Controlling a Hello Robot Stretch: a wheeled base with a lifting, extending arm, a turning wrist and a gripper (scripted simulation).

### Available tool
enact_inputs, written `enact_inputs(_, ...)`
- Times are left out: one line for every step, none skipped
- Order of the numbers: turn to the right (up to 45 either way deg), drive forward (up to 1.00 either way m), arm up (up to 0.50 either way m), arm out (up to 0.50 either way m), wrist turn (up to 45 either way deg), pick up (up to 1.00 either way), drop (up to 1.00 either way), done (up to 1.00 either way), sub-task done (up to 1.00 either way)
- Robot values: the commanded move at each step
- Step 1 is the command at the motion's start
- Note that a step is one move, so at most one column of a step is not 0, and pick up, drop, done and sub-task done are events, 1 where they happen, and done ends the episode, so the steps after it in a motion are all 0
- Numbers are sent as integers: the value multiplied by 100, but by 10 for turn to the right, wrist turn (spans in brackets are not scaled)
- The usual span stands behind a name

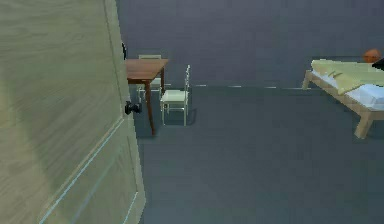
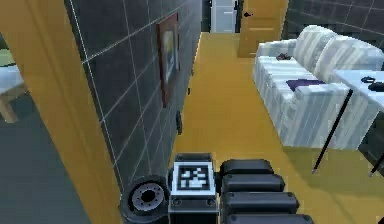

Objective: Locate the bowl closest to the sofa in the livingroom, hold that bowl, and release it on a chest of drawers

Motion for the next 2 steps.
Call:
enact_inputs(0, 100, 0, 0, 0, 0, 0, 0, 0)
enact_inputs(0, 35, 0, 0, 0, 0, 0, 0, 0)
